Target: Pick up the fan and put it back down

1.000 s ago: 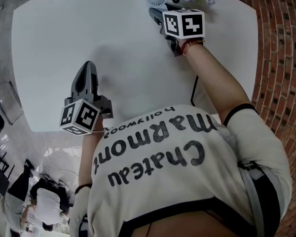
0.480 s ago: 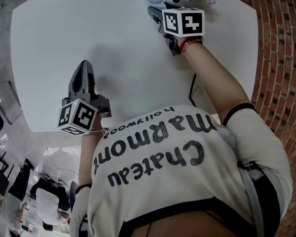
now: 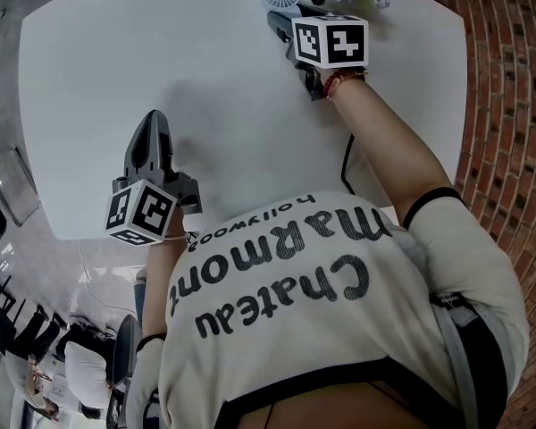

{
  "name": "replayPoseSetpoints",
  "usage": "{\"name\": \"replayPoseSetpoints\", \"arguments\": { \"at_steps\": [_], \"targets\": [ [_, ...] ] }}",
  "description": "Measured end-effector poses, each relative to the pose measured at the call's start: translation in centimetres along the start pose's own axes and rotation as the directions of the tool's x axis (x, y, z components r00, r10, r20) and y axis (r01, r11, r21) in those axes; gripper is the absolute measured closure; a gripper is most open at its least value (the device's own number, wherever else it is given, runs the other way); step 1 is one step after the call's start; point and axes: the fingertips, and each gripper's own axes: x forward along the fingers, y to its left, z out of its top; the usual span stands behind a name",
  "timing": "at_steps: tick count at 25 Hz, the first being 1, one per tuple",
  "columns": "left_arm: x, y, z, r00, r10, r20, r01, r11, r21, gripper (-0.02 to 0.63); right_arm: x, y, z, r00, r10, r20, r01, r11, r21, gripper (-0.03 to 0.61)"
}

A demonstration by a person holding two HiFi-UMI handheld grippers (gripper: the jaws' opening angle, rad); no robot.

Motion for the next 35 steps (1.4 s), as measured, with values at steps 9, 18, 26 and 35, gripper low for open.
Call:
{"name": "replayPoseSetpoints", "arguments": {
  "at_steps": [9,18,26,35],
  "targets": [
    [-0.2,0.0,-0.2,1.0,0.0,-0.001,0.0,1.0,-0.006,0.612,0.3,-0.3,-0.1,1.0,-0.025,0.01,0.025,1.0,0.005,0.339],
    [-0.2,-0.2,-0.4,1.0,-0.028,-0.006,0.028,1.0,-0.003,0.612,0.5,-0.6,-0.2,0.999,-0.046,0.028,0.046,0.999,0.0,0.337],
    [-0.8,-0.4,-0.1,0.998,-0.06,-0.008,0.06,0.998,0.016,0.612,0.5,-0.4,-0.2,0.998,-0.056,0.032,0.057,0.998,-0.03,0.344],
    [-3.5,-1.6,-0.1,0.999,-0.038,0.036,0.037,0.999,0.032,0.612,0.2,-0.3,-0.6,0.996,-0.078,0.034,0.08,0.995,-0.056,0.345]
  ]
}}
